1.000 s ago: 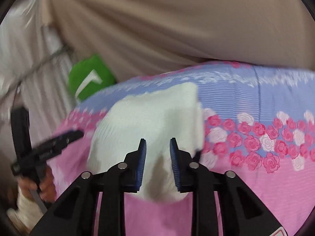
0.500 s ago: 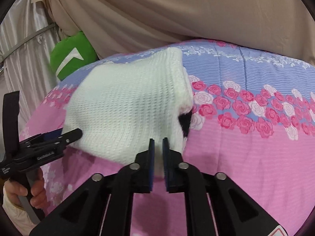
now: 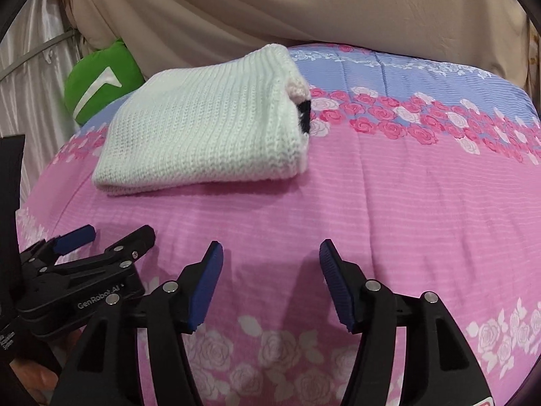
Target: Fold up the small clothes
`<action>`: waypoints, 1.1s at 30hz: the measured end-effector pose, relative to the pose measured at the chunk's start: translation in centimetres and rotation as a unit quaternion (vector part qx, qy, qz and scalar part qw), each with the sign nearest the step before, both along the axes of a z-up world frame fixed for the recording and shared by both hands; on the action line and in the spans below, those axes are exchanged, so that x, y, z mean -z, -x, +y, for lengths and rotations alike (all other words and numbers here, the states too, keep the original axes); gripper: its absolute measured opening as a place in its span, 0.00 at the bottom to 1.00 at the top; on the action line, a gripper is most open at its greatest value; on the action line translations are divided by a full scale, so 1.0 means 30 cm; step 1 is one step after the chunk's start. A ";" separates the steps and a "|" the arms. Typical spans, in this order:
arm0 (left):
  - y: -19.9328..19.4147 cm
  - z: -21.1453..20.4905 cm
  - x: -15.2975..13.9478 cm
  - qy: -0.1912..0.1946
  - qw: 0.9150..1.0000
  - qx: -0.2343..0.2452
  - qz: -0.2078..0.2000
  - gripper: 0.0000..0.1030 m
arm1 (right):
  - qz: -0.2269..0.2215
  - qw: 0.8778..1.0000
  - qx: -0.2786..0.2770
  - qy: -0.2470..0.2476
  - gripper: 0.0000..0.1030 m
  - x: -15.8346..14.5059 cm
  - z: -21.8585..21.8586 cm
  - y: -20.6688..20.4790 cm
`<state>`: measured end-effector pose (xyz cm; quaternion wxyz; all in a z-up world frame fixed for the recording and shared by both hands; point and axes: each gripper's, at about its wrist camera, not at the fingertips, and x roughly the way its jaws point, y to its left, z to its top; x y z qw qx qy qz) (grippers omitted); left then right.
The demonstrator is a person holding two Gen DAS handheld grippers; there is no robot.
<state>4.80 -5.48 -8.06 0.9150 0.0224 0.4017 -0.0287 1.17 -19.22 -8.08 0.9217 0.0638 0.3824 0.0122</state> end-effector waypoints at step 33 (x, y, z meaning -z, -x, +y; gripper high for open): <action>0.031 -0.036 0.002 -0.058 0.998 -0.024 -0.017 0.86 | 0.009 0.999 0.018 0.030 0.58 0.017 0.028 0.002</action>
